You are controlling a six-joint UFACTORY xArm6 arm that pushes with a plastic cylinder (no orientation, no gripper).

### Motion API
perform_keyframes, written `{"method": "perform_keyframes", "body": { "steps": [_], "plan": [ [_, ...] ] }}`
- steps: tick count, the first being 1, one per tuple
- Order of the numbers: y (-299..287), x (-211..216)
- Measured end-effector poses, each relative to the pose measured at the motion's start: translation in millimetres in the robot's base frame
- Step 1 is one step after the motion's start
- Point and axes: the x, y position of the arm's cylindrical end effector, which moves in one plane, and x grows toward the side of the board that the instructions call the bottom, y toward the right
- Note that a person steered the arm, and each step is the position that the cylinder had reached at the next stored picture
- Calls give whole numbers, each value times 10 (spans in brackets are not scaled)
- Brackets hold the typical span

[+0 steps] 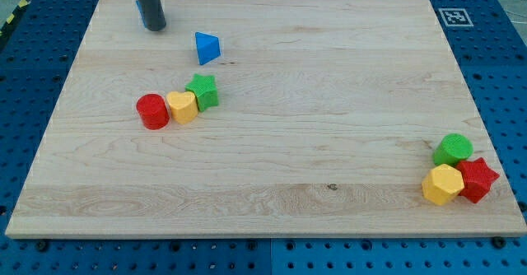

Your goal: Move blue triangle towards the blue cube

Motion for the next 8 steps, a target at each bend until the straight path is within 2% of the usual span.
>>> {"method": "perform_keyframes", "body": {
  "steps": [2, 3, 5, 8],
  "plan": [
    [0, 429],
    [119, 463],
    [510, 781],
    [1121, 902]
  ]
}}
